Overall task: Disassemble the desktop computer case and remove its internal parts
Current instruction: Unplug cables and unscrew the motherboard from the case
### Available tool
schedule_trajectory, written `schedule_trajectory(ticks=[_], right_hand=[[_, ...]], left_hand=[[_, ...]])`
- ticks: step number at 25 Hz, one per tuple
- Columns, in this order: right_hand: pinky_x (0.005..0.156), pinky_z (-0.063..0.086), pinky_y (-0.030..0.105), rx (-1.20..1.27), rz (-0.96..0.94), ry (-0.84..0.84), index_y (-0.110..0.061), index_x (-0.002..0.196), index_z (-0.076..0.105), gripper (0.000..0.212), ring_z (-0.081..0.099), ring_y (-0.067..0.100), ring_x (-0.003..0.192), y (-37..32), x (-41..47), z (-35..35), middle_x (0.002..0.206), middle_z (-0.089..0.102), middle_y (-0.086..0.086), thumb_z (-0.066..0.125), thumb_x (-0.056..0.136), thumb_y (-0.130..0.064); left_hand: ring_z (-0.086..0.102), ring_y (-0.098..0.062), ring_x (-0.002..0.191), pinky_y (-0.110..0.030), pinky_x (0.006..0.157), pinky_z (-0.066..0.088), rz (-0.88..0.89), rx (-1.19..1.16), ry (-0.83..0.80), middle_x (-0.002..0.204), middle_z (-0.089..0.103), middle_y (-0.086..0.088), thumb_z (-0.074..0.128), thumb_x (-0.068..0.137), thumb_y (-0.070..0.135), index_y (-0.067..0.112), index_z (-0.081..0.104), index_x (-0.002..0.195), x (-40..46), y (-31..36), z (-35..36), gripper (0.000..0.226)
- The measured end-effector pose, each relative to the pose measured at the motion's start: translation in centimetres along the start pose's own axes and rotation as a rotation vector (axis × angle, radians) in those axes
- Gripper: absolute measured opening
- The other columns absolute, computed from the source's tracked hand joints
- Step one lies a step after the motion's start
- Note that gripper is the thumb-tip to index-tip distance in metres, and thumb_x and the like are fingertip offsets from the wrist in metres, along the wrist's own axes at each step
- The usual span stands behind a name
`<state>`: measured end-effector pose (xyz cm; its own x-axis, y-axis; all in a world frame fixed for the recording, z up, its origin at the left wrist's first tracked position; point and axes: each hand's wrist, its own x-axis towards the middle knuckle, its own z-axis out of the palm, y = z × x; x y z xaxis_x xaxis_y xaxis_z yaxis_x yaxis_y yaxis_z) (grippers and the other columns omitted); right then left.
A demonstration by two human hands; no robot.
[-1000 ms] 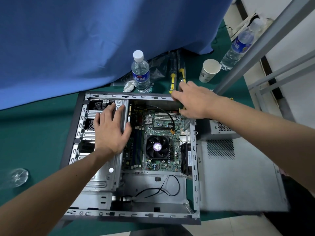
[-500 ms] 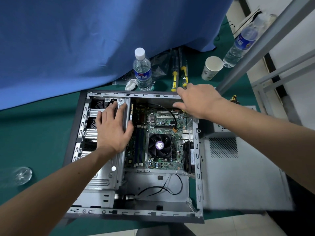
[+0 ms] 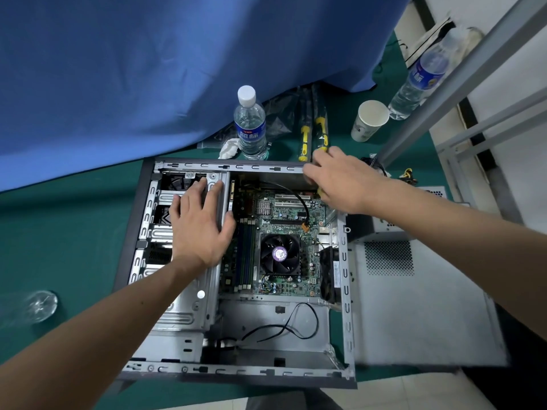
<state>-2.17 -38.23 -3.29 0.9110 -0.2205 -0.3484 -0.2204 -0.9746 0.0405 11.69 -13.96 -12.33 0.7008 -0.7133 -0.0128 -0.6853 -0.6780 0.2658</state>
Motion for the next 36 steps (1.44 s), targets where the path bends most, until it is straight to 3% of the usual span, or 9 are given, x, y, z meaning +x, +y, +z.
schedule_trajectory(ticks=[5,10,14,16,19,24,28,33,36], right_hand=[[0.061,0.041,0.038,-0.125,0.133,-0.001,-0.013,0.126,0.042,0.042,0.055,0.032,0.100,-0.63,0.06,0.05,0.120,0.047,0.014,0.048,0.098,-0.044],[0.073,0.038,0.034,0.033,-0.017,0.002,-0.016,0.115,0.047,0.034,0.040,0.024,0.098,0.09,0.37,0.04,0.116,0.046,0.009,0.063,0.085,-0.014],[0.062,0.041,0.035,-0.086,0.151,-0.004,-0.014,0.125,0.043,0.043,0.050,0.028,0.090,-0.29,-0.11,0.07,0.118,0.047,0.014,0.051,0.096,-0.044],[0.055,0.041,0.035,-0.040,0.147,-0.007,-0.012,0.122,0.043,0.031,0.046,0.025,0.077,-0.57,-0.04,0.15,0.114,0.046,0.014,0.049,0.100,-0.032],[0.077,0.045,0.036,0.041,-0.021,-0.027,-0.019,0.112,0.048,0.033,0.040,0.022,0.096,-0.18,0.01,-0.20,0.114,0.044,0.006,0.062,0.084,-0.008],[0.064,0.045,0.039,-0.036,0.153,-0.031,-0.014,0.124,0.042,0.037,0.049,0.028,0.089,-0.07,-0.35,-0.27,0.117,0.043,0.014,0.045,0.100,-0.041],[0.077,0.043,0.037,0.107,0.056,-0.073,-0.017,0.113,0.052,0.020,0.041,0.024,0.099,0.29,0.25,-0.64,0.116,0.042,0.008,0.055,0.093,-0.018],[0.067,0.044,0.038,0.012,0.163,-0.018,-0.012,0.124,0.045,0.036,0.052,0.031,0.097,-0.54,0.37,-0.15,0.115,0.044,0.014,0.049,0.099,-0.039],[0.078,0.048,0.041,0.125,0.137,-0.005,-0.012,0.118,0.049,0.024,0.048,0.028,0.097,-0.26,0.49,-0.14,0.114,0.045,0.011,0.055,0.096,-0.018]], left_hand=[[0.026,-0.026,0.141,-0.052,0.118,0.012,-0.001,0.006,-0.005,0.151,0.031,-0.011,0.031,0.091,0.051,0.023,0.035,0.146,0.01,-0.07,0.01,0.063],[0.025,-0.025,0.142,-0.051,0.118,0.010,0.001,0.003,-0.003,0.151,0.031,-0.011,0.030,0.091,0.051,0.023,0.034,0.146,0.06,-0.16,0.16,0.062],[0.026,-0.026,0.141,-0.051,0.118,0.011,-0.001,0.004,-0.005,0.151,0.032,-0.012,0.030,0.091,0.051,0.022,0.035,0.146,0.05,-0.05,0.15,0.063],[0.026,-0.026,0.141,-0.052,0.118,0.012,-0.005,0.008,-0.007,0.150,0.032,-0.012,0.029,0.091,0.051,0.022,0.035,0.146,0.06,-0.07,0.11,0.063],[0.025,-0.026,0.142,-0.052,0.119,0.012,-0.004,0.025,-0.013,0.151,0.031,-0.012,0.029,0.092,0.052,0.023,0.034,0.147,0.01,-0.05,0.03,0.063],[0.024,-0.026,0.142,-0.051,0.119,0.011,-0.004,0.017,-0.024,0.152,0.031,-0.011,0.029,0.092,0.051,0.023,0.033,0.147,0.00,-0.04,-0.02,0.062],[0.024,-0.026,0.142,-0.051,0.118,0.011,0.001,0.010,-0.015,0.152,0.031,-0.012,0.030,0.091,0.051,0.022,0.034,0.147,-0.12,0.03,0.00,0.063],[0.024,-0.025,0.142,-0.051,0.119,0.011,-0.001,0.019,-0.011,0.152,0.030,-0.011,0.030,0.091,0.052,0.023,0.033,0.147,-0.02,-0.23,0.19,0.063],[0.024,-0.025,0.142,-0.051,0.119,0.011,-0.001,0.011,-0.011,0.152,0.030,-0.011,0.030,0.092,0.051,0.023,0.033,0.147,-0.06,-0.08,0.13,0.063]])
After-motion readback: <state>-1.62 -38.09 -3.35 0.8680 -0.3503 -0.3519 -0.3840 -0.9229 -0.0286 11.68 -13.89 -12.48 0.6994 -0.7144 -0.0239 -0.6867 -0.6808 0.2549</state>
